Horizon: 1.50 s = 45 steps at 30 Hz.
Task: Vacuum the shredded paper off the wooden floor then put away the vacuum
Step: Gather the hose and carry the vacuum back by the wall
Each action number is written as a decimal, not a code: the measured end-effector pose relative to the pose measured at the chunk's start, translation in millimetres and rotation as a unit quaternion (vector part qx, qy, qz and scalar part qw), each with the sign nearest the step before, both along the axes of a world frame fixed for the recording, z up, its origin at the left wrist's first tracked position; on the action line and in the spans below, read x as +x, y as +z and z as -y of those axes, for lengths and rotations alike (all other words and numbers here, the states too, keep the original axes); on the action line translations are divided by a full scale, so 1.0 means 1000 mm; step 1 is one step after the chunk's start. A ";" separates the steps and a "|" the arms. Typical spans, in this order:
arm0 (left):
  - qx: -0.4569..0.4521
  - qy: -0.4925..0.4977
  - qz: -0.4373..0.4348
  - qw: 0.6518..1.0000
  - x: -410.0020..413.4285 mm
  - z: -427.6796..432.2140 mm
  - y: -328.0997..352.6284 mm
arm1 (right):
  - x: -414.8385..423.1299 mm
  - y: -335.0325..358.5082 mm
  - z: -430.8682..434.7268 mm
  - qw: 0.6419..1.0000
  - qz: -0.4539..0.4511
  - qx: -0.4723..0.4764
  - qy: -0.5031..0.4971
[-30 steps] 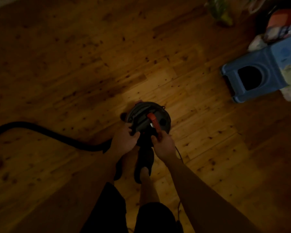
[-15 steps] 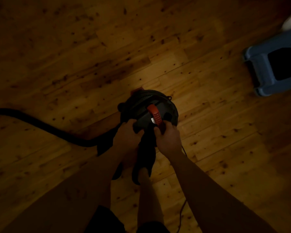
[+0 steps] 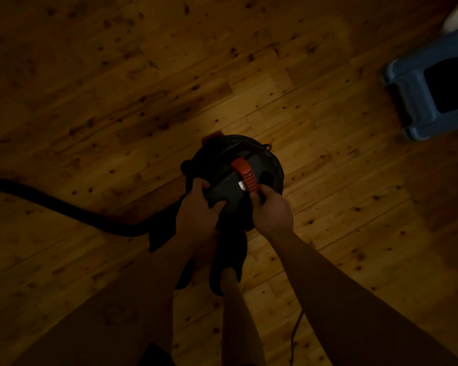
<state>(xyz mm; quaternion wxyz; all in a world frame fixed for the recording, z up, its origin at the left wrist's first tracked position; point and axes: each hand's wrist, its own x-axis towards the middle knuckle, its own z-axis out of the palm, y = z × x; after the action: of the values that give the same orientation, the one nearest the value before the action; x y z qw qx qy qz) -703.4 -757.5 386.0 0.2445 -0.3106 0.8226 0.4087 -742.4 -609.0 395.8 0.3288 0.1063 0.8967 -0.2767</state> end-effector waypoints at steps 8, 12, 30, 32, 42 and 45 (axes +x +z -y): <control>0.033 0.010 0.015 0.999 0.002 0.008 -0.004 | -0.002 0.003 0.003 1.000 -0.001 0.009 0.004; 0.041 0.025 0.005 0.999 0.003 0.007 -0.007 | -0.002 0.004 0.002 1.000 -0.001 0.024 0.018; 0.001 0.040 0.040 0.998 -0.014 -0.002 -0.011 | -0.025 0.008 0.006 0.988 0.022 0.074 0.136; -0.001 0.033 0.043 0.999 -0.013 -0.002 -0.013 | -0.025 0.008 0.006 0.987 0.020 0.080 0.136; 0.027 0.006 0.038 0.999 -0.004 0.007 -0.008 | -0.019 0.009 0.008 0.988 0.016 0.090 0.125; 0.023 -0.001 0.043 0.999 -0.002 0.011 -0.003 | -0.013 0.011 0.010 0.989 0.013 0.094 0.117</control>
<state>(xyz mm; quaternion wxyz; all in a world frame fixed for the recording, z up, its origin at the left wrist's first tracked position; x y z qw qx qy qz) -705.3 -768.1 382.6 0.2867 -0.3213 0.8021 0.4137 -755.6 -619.4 406.8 0.3587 0.0352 0.9208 -0.1493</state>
